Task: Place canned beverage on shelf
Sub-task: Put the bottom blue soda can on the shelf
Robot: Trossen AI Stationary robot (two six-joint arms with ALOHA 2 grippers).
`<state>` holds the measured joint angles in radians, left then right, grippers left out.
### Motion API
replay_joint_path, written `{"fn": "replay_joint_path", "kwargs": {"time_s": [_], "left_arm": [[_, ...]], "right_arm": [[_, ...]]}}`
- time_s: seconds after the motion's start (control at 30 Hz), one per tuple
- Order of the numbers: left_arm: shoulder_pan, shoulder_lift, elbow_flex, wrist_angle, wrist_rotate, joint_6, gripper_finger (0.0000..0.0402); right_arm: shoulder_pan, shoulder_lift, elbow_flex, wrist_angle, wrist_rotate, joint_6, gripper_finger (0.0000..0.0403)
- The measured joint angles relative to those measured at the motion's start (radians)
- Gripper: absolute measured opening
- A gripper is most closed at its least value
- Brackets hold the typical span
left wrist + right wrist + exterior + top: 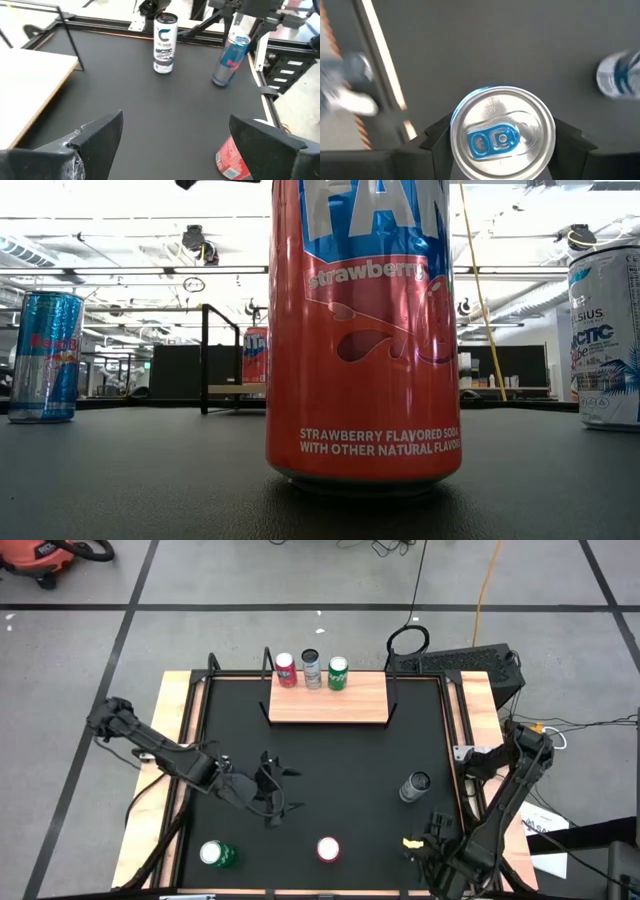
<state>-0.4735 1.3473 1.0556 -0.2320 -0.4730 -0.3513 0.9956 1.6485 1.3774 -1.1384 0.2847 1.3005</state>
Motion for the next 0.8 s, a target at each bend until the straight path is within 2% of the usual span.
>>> {"fn": "replay_joint_path", "kwargs": {"time_s": [0.1,0.23,0.37,0.6,0.8], "left_arm": [[0.025,0.029,0.0,0.062,0.052,0.058,0.0365],[0.069,0.065,0.0,0.188,0.187,0.129,0.0365],[0.126,0.085,0.0,0.235,0.229,0.127,0.0365],[0.246,0.086,0.0,0.252,0.35,0.133,0.0365],[0.334,0.086,0.0,0.253,0.417,0.224,0.0365]], "right_arm": [[-0.019,-0.052,0.023,-0.001,0.084,0.044,0.0224],[-0.073,-0.116,0.038,-0.002,0.166,0.045,0.0225],[-0.157,-0.169,0.039,0.004,0.227,0.018,0.0225],[-0.324,-0.22,0.04,0.104,0.236,-0.182,0.0226],[-0.489,-0.235,0.04,0.242,0.235,-0.399,0.0227]]}}
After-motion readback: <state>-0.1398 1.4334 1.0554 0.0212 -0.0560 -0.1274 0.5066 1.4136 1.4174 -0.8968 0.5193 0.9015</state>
